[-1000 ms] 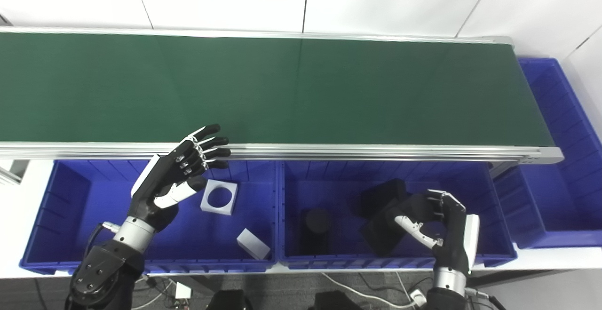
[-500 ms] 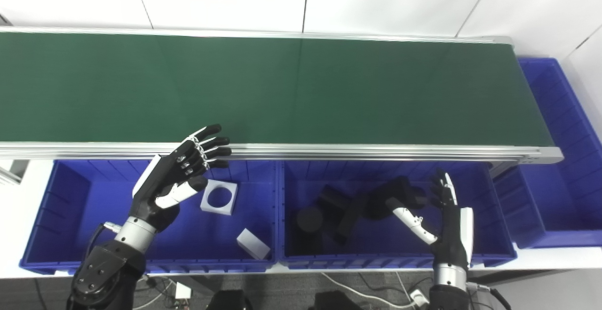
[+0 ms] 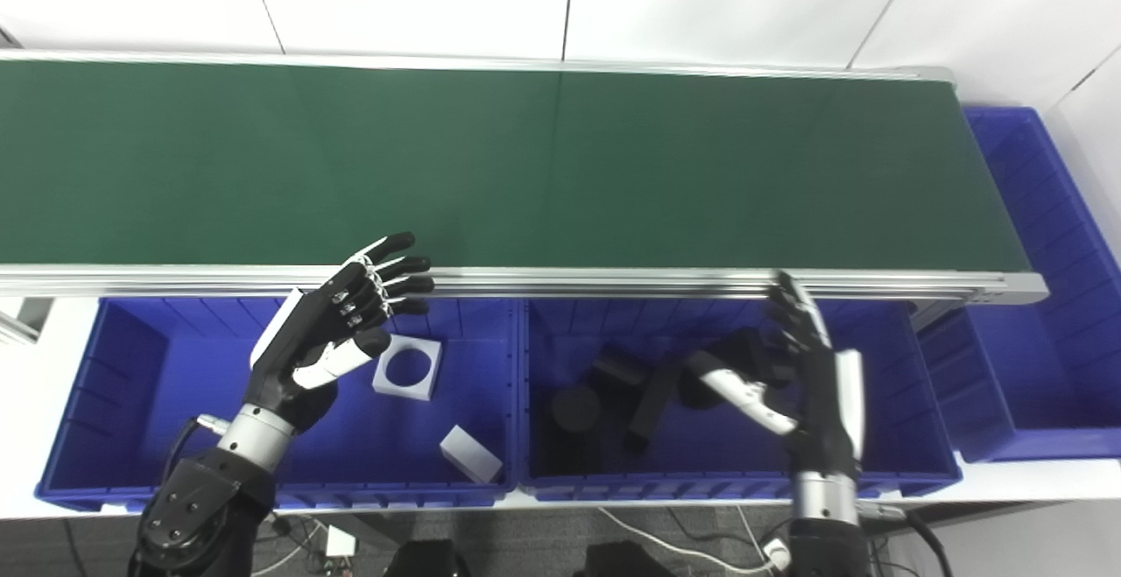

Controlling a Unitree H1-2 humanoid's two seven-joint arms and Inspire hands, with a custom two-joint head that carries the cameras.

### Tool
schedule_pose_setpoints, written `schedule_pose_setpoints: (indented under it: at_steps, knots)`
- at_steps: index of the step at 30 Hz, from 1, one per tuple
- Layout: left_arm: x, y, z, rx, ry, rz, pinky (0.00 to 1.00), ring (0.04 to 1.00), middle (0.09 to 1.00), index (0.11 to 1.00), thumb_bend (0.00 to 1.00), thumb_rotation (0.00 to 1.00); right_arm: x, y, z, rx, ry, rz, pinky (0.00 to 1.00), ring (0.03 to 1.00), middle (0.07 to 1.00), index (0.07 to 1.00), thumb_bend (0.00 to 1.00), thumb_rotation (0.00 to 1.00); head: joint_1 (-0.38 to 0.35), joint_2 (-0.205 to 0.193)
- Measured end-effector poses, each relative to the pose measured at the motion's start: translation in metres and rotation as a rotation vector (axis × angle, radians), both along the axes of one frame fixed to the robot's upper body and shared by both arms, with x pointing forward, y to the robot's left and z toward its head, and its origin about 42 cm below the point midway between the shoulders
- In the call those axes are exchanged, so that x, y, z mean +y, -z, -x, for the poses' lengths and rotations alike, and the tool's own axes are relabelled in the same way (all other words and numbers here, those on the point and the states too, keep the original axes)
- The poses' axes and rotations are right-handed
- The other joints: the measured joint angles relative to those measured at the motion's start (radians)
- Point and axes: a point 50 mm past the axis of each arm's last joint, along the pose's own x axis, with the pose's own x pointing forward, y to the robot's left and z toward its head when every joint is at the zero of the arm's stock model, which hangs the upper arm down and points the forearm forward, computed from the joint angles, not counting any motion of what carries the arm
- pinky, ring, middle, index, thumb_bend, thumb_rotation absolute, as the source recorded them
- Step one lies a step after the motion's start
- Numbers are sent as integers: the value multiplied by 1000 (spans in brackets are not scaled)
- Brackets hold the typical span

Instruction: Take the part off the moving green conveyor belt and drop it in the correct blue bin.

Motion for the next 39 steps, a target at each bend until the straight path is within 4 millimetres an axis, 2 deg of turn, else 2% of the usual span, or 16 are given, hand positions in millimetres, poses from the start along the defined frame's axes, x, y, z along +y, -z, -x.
schedule_pose_setpoints:
  at_steps: [4,8,16,24,30,39]
  knots:
    - [-4,2,1,-2,-1,4,690,755,801,867,957,513,26,-17,-9,-15,-137,-5,701,784,829,865,852,418,20,-15]
    - [-9,4,2,-1,1,4,687,754,808,869,958,514,53,-28,-18,-35,-288,9,661,747,809,854,870,408,32,-20]
    - [-15,7,7,8,7,0,681,754,806,869,956,521,74,-23,-35,-21,-416,9,683,764,816,862,899,423,123,-51]
    - [-25,12,10,15,5,-13,674,746,806,870,978,516,72,0,-45,62,-467,-39,667,757,817,862,927,437,181,-77]
    - [-28,17,13,10,7,-24,678,753,810,872,963,500,60,17,-53,103,-487,-95,683,775,825,873,928,445,209,-94]
    - [-30,25,16,3,6,-38,687,769,822,873,933,473,49,32,-46,89,-466,-171,690,773,810,857,892,408,229,-150]
